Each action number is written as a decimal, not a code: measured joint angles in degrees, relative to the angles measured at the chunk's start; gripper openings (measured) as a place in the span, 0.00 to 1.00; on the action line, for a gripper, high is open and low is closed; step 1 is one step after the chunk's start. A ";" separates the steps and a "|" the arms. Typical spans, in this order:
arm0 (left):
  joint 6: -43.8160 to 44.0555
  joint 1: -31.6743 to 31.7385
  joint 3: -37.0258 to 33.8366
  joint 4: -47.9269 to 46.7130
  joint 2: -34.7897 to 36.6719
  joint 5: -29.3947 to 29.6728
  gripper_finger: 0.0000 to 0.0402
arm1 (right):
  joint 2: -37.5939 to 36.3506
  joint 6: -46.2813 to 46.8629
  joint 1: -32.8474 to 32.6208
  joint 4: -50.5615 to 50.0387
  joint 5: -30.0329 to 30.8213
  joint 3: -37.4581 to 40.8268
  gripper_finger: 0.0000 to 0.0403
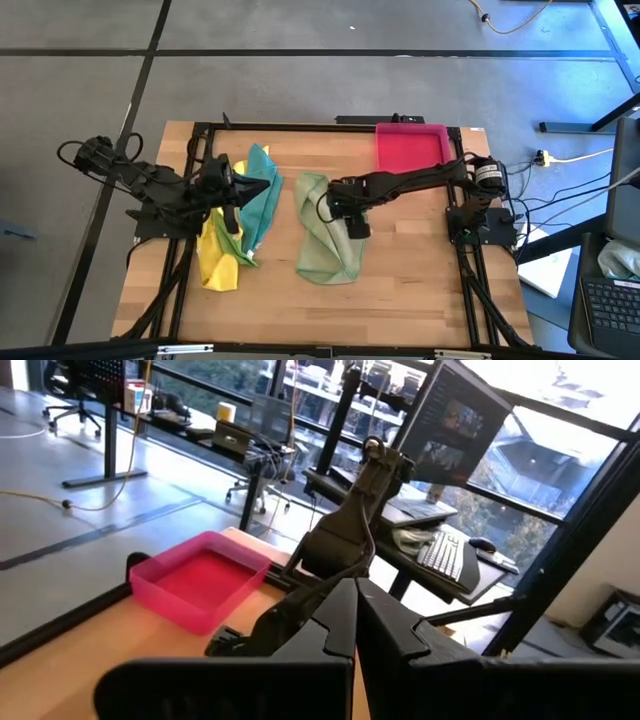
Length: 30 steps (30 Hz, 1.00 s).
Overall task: Fold microfiber towels
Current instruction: Fold the light green towel
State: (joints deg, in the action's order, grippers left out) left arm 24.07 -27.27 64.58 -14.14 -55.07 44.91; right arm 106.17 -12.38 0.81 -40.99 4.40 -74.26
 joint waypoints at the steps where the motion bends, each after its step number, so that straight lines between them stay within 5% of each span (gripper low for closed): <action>1: 0.08 0.01 0.00 -0.10 -0.07 0.00 0.00 | 0.00 -0.03 0.10 1.01 -0.49 0.57 0.52; 18: 1.89 -0.01 0.00 -0.44 -0.09 0.55 0.00 | 0.70 0.61 2.16 7.20 -1.54 5.61 0.30; 30: 2.89 -0.01 0.00 -0.89 -0.09 0.52 0.00 | 0.66 -0.05 2.35 8.88 -3.60 8.16 0.30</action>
State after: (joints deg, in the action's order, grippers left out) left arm 26.95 -27.29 64.58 -15.03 -55.16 45.43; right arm 106.83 -12.43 3.16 -32.11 0.80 -66.11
